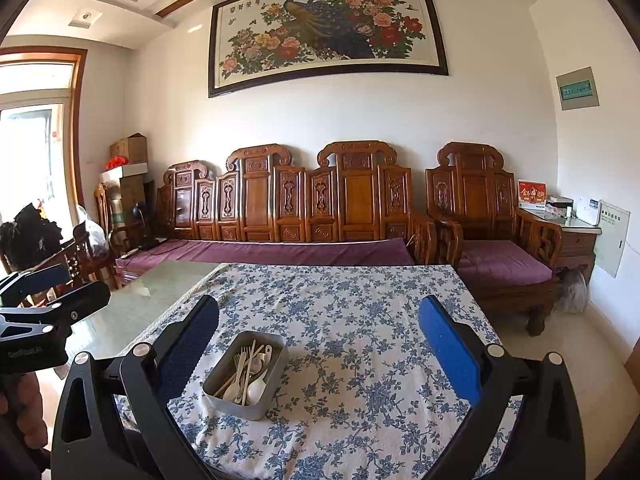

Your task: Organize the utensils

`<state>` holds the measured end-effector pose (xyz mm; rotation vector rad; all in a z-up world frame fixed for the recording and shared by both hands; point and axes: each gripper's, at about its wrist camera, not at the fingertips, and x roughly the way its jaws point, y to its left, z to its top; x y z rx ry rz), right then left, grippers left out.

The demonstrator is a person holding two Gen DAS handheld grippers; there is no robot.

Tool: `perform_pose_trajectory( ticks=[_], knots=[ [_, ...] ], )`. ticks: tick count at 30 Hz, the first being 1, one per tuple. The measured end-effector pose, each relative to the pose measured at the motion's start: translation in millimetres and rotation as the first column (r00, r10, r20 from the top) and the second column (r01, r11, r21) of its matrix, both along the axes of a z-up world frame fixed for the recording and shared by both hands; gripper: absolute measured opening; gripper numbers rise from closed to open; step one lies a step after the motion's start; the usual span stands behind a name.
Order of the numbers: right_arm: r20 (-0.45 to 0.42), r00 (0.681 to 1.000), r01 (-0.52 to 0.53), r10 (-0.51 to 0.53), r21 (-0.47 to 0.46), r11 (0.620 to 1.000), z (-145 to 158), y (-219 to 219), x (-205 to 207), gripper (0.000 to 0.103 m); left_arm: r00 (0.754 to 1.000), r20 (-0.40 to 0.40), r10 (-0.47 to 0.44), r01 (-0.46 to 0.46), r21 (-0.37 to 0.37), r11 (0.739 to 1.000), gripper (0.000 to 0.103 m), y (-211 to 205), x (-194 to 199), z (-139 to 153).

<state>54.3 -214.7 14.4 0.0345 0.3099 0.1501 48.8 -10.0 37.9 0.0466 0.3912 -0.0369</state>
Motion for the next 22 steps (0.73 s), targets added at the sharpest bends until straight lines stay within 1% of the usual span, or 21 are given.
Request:
perform_pose_trajectory(
  ticks=[22],
  knots=[
    [0.001,1.0,-0.001,0.0,0.005,1.0,3.0,2.1,-0.9,0.101,1.0,-0.002,0.0,0.0,0.0,1.0,0.095,-3.1,-1.5,3.0]
  ],
)
